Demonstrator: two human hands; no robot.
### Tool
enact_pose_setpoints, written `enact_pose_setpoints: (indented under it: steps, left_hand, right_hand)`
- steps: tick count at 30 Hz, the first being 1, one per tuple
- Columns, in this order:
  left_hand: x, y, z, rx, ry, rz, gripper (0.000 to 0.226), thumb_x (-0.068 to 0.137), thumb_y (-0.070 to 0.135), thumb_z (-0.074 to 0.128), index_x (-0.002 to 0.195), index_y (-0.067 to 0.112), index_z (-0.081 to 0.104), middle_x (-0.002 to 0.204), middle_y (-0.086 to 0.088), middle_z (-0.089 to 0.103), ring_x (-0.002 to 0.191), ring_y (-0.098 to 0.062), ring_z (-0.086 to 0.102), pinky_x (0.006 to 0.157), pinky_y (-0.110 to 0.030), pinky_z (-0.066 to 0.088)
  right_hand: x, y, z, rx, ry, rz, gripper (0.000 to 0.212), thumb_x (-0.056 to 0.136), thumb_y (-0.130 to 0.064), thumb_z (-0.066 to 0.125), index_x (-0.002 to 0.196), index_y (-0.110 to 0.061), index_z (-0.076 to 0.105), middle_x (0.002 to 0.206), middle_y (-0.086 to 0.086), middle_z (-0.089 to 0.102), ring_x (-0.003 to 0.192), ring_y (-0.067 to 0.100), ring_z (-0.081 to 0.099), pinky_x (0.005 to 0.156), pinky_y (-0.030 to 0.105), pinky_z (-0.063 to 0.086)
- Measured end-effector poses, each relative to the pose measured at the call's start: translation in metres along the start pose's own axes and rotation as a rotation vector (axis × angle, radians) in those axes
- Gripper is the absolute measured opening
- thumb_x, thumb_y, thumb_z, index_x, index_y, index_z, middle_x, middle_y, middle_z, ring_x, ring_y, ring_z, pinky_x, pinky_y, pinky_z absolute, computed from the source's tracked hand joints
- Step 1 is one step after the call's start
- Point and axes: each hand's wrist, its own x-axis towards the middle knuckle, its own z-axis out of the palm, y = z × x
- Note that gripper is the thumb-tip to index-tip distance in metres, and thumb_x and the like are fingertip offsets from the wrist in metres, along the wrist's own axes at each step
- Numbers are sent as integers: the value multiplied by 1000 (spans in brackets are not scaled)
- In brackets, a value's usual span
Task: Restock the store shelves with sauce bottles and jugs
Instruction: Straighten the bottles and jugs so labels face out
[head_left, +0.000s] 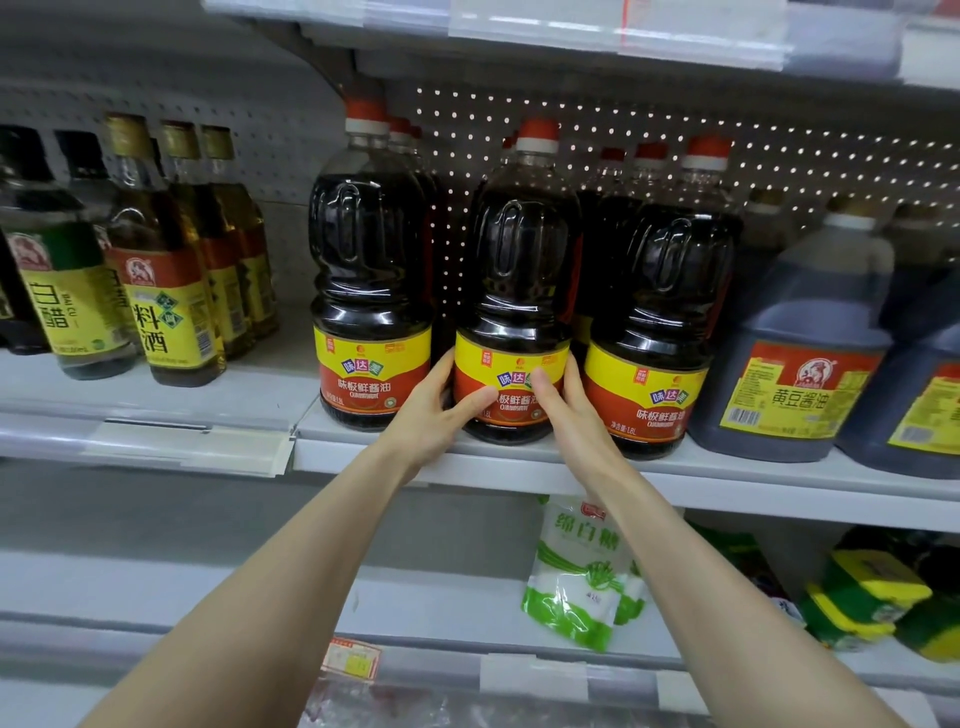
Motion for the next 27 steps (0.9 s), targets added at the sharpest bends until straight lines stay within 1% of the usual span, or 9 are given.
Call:
enact_pose_setpoints:
  steps: [2, 4, 7, 10, 13, 18, 22, 25, 27]
  left_hand:
    - [0, 1, -1, -2, -8, -8, 62, 90, 21, 62, 145, 26, 34, 123, 21, 55, 111, 10, 53, 84, -9, 47]
    - [0, 4, -1, 1, -20, -17, 61, 90, 20, 61, 145, 27, 34, 121, 22, 55, 108, 11, 54, 83, -8, 47]
    - [0, 6, -1, 0, -36, -25, 58, 92, 16, 59, 143, 27, 33, 117, 22, 55, 99, 17, 55, 77, -5, 46]
    - [1, 6, -2, -4, -42, -35, 57, 93, 13, 57, 143, 27, 33, 117, 21, 55, 99, 16, 55, 77, -6, 47]
    - [2, 6, -3, 4, -48, -48, 61, 93, 17, 58, 146, 27, 30, 124, 15, 53, 107, 10, 52, 81, -8, 47]
    - [3, 7, -4, 10, -60, -60, 63, 93, 17, 58, 147, 26, 28, 126, 13, 52, 107, 9, 51, 79, -6, 46]
    - [3, 8, -4, 2, -70, -68, 61, 93, 15, 57, 146, 26, 30, 120, 18, 54, 103, 13, 53, 77, -5, 46]
    - [4, 7, -6, 5, -79, -77, 63, 93, 17, 58, 148, 26, 28, 128, 14, 53, 108, 11, 51, 81, -6, 46]
    - [3, 7, -6, 5, -78, -85, 65, 92, 18, 58, 148, 26, 27, 129, 13, 52, 109, 10, 51, 81, -6, 46]
  right_hand:
    - [0, 0, 0, 0, 2, -1, 63, 93, -55, 44, 150, -43, 18, 147, -18, 38, 134, 7, 37, 108, 31, 33]
    - [-1, -1, 0, 0, 12, -7, 62, 94, -53, 44, 149, -42, 20, 147, -18, 39, 133, 6, 38, 107, 30, 34]
    - [-4, -2, 1, 10, 32, -19, 58, 95, -50, 46, 149, -41, 24, 144, -19, 41, 129, 3, 39, 99, 22, 35]
    - [-5, -3, 2, 17, 47, -29, 56, 96, -48, 47, 148, -41, 27, 137, -23, 44, 123, -1, 41, 89, 12, 35]
    - [-5, -3, 1, 43, 39, -17, 55, 97, -46, 45, 148, -41, 26, 136, -24, 43, 124, -1, 41, 91, 15, 35]
    - [-4, -1, 1, 26, 52, -19, 54, 97, -48, 44, 148, -41, 26, 140, -22, 42, 127, 2, 40, 102, 26, 36]
    - [-3, 1, 1, 17, 63, -24, 55, 97, -50, 44, 148, -41, 26, 144, -19, 42, 130, 4, 40, 103, 27, 36]
    - [-4, 1, 1, 23, 75, -24, 55, 97, -48, 45, 148, -39, 27, 143, -18, 42, 129, 4, 40, 101, 25, 36]
    - [-4, 0, 1, 22, 78, -27, 55, 97, -47, 45, 148, -38, 28, 143, -18, 42, 128, 3, 40, 100, 24, 36]
